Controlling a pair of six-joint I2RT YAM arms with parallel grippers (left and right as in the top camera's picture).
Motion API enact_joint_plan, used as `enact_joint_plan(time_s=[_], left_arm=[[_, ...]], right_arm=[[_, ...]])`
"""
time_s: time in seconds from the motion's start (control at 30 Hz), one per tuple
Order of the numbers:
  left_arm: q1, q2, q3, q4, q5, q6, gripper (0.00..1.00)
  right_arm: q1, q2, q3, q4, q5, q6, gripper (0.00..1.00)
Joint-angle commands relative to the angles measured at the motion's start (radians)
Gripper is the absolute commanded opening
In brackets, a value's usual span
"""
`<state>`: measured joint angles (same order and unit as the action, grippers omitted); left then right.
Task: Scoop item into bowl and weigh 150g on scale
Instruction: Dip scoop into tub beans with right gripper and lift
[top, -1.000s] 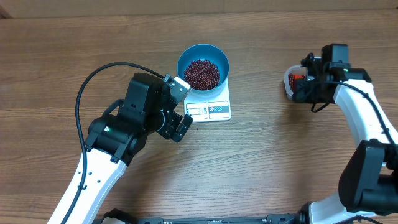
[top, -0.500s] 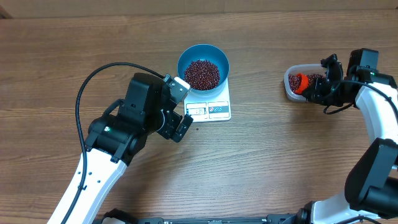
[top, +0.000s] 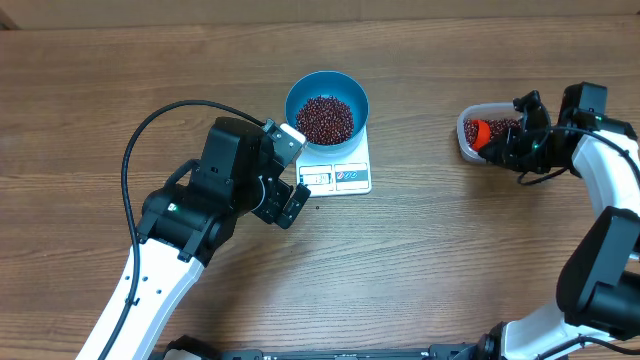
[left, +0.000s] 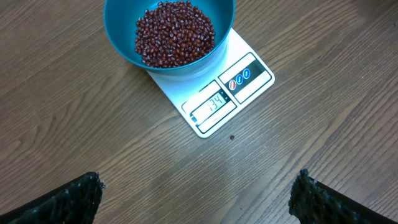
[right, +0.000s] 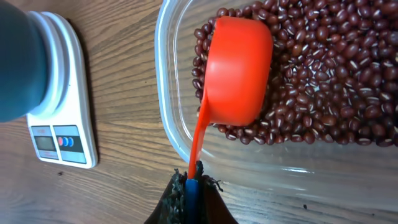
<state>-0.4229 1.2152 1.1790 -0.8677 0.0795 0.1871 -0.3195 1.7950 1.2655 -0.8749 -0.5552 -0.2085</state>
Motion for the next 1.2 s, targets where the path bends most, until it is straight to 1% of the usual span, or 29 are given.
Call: enact_joint_plan(time_s=[0.0, 0.13, 0.23, 0.3, 0.63, 0.97, 1.17], left_arm=[[0.005, -0.009, 0.023, 0.004, 0.018, 0.015, 1.00], [0.005, -0.009, 0.023, 0.004, 0.018, 0.015, 1.00], [0.005, -0.009, 0.023, 0.004, 0.018, 0.015, 1.00], [0.005, -0.009, 0.023, 0.004, 0.018, 0.015, 1.00], [0.005, -0.009, 0.023, 0.004, 0.018, 0.015, 1.00], [0.005, -0.009, 0.023, 0.004, 0.018, 0.015, 1.00], [0.005, -0.009, 0.023, 0.004, 0.018, 0.015, 0.99]], right_arm=[[-0.036, 0.011, -0.010, -0.004, -0.119, -0.010, 0.04], [-0.079, 0.011, -0.010, -0.008, -0.190, -0.016, 0.04], [-0.106, 0.011, -0.010, -0.028, -0.256, -0.060, 0.04], [-0.122, 0.011, -0.010, -0.034, -0.278, -0.062, 0.04], [-0.218, 0.011, -0.010, -0.062, -0.303, -0.062, 0.04], [-0.301, 0.011, -0.010, -0.083, -0.465, -0.062, 0.04], [-0.311, 0.010, -0.010, -0.131, -0.492, -0.076, 0.03]])
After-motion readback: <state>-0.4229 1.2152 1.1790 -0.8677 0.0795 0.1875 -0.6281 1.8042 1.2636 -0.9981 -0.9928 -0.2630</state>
